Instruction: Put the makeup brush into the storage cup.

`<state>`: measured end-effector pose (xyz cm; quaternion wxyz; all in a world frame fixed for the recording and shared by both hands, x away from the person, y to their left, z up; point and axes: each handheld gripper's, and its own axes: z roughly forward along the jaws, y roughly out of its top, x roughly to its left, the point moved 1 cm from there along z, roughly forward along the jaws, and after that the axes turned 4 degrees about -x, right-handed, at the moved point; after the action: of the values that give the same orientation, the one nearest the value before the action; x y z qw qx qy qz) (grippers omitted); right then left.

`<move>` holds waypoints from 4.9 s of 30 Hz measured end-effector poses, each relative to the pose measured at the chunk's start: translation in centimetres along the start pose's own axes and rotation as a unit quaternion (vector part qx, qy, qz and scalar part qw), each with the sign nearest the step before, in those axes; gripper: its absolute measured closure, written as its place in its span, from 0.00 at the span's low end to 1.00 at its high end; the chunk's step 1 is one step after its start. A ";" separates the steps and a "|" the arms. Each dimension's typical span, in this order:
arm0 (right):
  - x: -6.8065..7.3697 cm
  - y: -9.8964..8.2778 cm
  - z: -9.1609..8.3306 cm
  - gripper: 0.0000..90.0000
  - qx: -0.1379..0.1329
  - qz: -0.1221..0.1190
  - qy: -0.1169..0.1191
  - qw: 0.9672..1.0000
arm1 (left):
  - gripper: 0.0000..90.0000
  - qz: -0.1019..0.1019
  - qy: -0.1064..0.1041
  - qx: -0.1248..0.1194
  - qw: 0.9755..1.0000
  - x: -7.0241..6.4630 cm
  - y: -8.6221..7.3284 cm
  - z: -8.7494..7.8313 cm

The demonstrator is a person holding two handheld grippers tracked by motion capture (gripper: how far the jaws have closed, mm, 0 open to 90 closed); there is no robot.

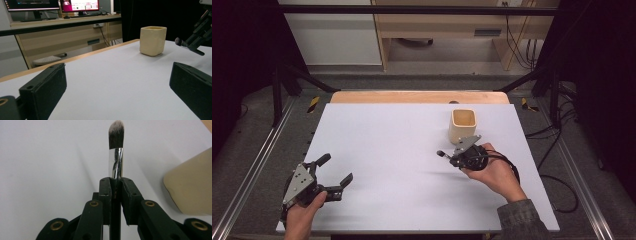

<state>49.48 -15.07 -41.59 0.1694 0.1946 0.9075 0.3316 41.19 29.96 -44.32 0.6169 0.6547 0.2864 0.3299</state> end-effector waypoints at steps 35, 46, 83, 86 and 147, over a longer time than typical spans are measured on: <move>-0.9 -1.0 -1.4 0.88 -0.091 0.058 -0.048 0.993 | 0.01 -0.001 -0.007 -0.012 1.000 -0.1 0.4 0.0; -1.1 -1.0 -2.1 0.88 -0.118 0.066 -0.057 0.989 | 0.01 -0.002 -0.007 -0.012 1.000 -0.1 0.4 -0.1; -2.2 -1.2 -4.1 0.88 -0.204 0.110 -0.099 0.968 | 0.01 -0.002 -0.008 -0.014 1.000 -0.1 0.4 -0.1; -2.3 -1.3 -4.3 0.88 -0.208 0.111 -0.102 0.967 | 0.01 -0.002 -0.008 -0.014 1.000 -0.1 0.4 -0.1; -2.9 -1.6 -6.2 0.88 -0.299 0.153 -0.206 0.919 | 0.01 -0.002 -0.009 -0.015 1.000 -0.1 0.4 0.1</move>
<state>48.95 -20.88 -37.64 0.3499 0.3357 0.6702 0.5619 41.14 29.80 -43.93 0.6298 0.6477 0.2771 0.3271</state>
